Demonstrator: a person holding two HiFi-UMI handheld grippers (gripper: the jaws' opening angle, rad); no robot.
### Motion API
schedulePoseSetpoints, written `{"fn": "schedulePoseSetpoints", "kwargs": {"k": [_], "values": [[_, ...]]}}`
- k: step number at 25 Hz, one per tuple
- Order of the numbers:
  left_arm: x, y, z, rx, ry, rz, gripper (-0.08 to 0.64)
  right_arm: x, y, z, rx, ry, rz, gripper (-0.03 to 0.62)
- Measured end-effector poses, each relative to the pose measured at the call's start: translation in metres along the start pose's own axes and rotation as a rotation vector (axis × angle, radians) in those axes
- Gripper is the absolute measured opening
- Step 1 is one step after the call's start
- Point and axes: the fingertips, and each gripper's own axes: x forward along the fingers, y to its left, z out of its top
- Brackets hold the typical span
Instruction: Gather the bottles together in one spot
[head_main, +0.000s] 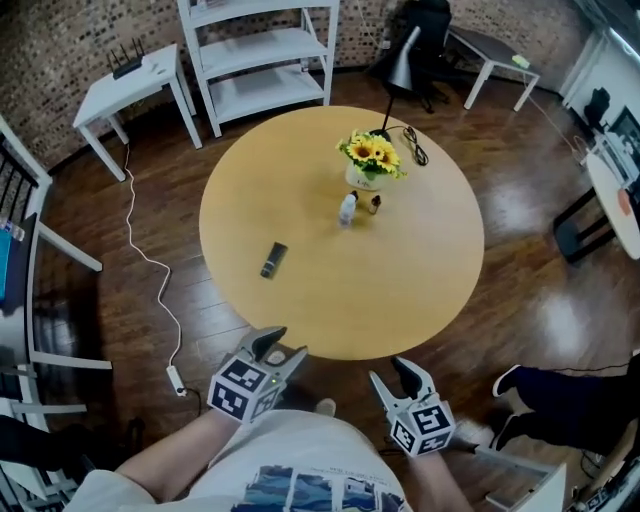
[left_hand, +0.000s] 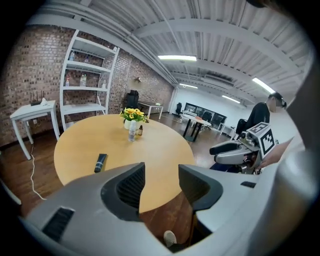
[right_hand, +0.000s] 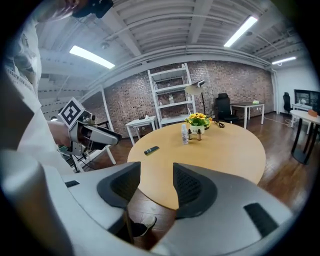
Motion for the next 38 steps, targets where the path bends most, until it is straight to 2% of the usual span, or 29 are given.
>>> {"fn": "schedulePoseSetpoints", "kwargs": {"k": [6, 11, 16, 19, 25, 31, 38], "values": [[-0.017, -0.032, -0.035, -0.041, 0.043, 0.063, 0.192, -0.036, -0.002, -0.02, 0.005, -0.017, 0.034, 0.227], [-0.025, -0.048, -0.043, -0.072, 0.036, 0.071, 0.192, -0.053, -0.005, -0.022, -0.009, -0.031, 0.041, 0.227], [-0.022, -0.036, -0.046, -0.05, 0.027, 0.103, 0.229, -0.056, -0.009, -0.024, -0.002, -0.045, 0.043, 0.227], [-0.017, -0.013, -0.045, -0.023, 0.028, 0.15, 0.229, -0.058, -0.016, -0.022, 0.012, -0.052, 0.022, 0.227], [0.009, 0.062, -0.037, 0.037, 0.066, 0.228, 0.23, -0.055, -0.029, -0.015, 0.031, -0.051, -0.045, 0.227], [0.047, 0.133, -0.035, 0.051, 0.143, 0.233, 0.23, -0.032, -0.03, -0.003, 0.067, -0.042, -0.107, 0.227], [0.102, 0.215, -0.03, 0.007, 0.235, 0.216, 0.23, 0.009, -0.018, 0.018, 0.063, 0.001, -0.163, 0.242]]}}
